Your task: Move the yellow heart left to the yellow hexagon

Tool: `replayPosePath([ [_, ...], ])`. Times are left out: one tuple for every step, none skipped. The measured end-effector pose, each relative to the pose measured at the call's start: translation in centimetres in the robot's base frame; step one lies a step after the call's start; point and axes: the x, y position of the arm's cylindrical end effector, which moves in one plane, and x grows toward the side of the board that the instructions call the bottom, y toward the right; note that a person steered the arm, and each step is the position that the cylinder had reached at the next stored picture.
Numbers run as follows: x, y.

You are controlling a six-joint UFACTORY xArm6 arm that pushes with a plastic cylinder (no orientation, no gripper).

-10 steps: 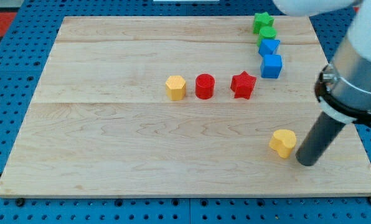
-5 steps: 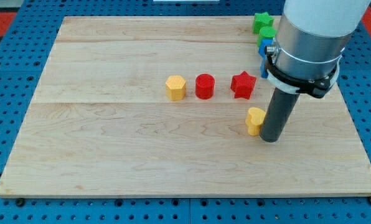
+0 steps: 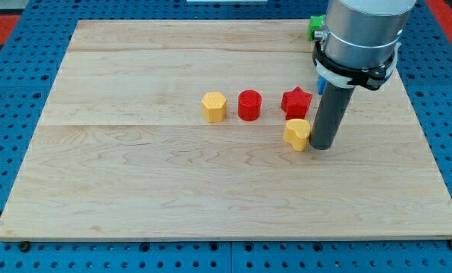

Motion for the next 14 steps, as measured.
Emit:
replayPosePath([
  [-0.3,-0.7],
  [-0.7,-2.7],
  [-1.0,-4.1],
  [-1.0,-3.0],
  [-3.0,-2.2],
  [-4.1,-3.8],
  [-4.0,-6.0],
  [-3.0,-6.4],
  [-1.4,-6.4],
  [-0.9,-7.2],
  [-0.7,-8.5],
  [0.8,-8.8],
  [2.2,-10.4],
  [2.1,-12.2],
])
